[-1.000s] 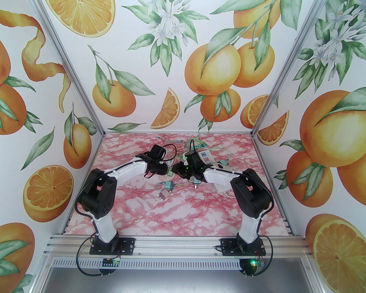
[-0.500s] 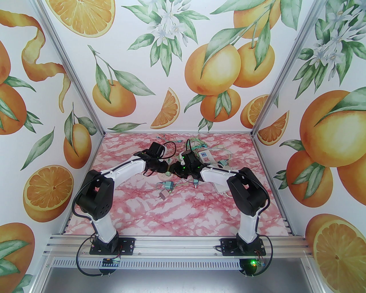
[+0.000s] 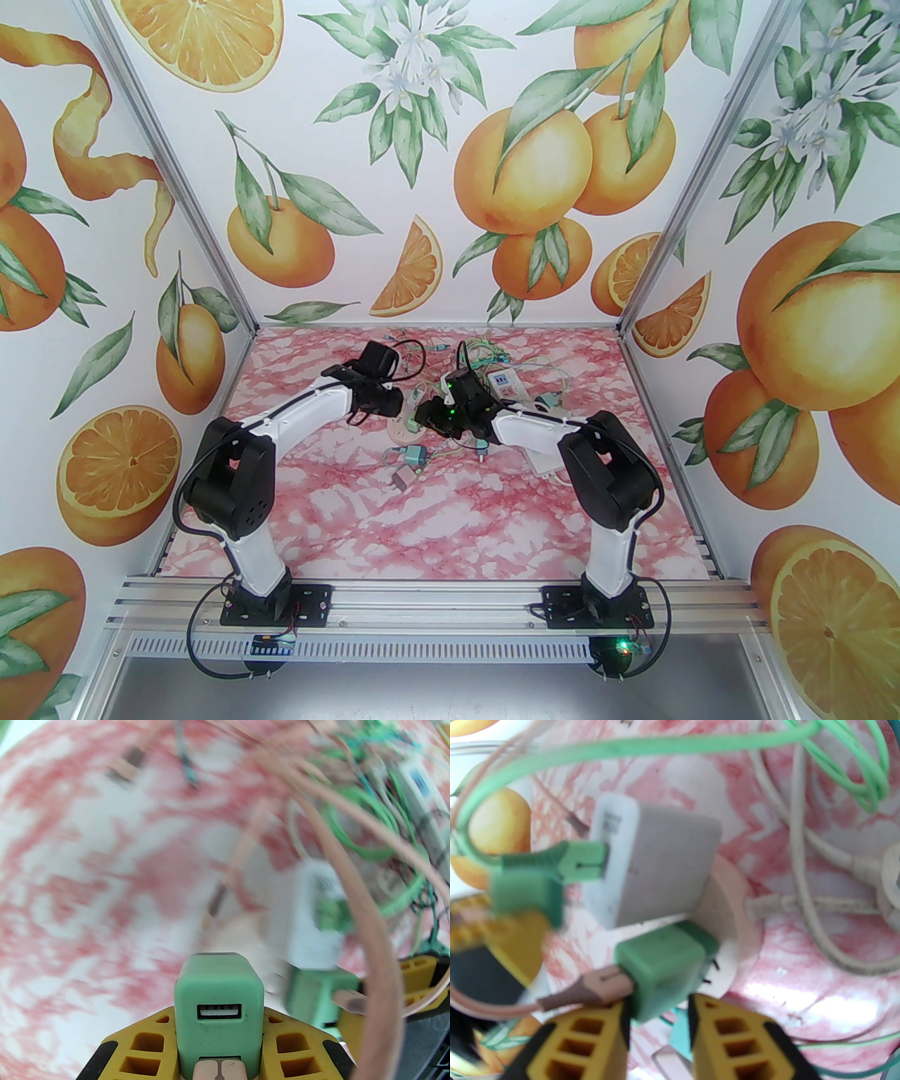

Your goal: Pull the plug off the socket

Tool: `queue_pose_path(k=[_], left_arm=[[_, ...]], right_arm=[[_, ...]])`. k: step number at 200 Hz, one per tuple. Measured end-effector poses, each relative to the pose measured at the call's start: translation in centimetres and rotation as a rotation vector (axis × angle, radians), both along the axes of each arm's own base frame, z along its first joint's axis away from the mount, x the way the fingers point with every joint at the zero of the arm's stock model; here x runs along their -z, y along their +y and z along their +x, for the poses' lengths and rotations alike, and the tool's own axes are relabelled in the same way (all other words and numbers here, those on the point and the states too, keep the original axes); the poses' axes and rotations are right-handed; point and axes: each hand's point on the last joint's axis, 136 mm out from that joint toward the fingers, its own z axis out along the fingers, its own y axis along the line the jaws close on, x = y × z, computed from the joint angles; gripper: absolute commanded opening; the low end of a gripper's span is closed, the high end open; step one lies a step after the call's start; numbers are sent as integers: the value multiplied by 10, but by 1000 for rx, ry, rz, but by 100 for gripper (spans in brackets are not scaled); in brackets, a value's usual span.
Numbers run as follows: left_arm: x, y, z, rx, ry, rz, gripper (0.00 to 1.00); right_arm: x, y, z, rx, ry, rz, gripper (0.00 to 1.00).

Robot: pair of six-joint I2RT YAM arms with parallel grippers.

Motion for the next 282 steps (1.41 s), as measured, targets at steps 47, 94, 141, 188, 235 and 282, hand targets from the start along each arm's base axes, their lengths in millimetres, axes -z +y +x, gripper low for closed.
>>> queue_pose_path(k=[47, 94, 141, 188, 235, 282], left_arm=[[-18, 36, 26, -51, -49, 90, 8], [-2, 74, 42, -98, -43, 249, 9], [33, 92, 49, -114, 16, 375, 15], [48, 102, 66, -140, 21, 471, 19], [73, 107, 67, -142, 64, 523, 24], [77, 106, 70, -146, 67, 546, 36]], right_arm=[[-3, -12, -6, -3, -8, -80, 61], [-31, -24, -16, -11, -60, -96, 100], [-70, -33, -18, 1, -149, -81, 100], [-88, -70, -22, 97, -217, -203, 100], [-100, -112, -31, 227, -260, -278, 100], [-91, -135, -31, 279, -234, -293, 100]])
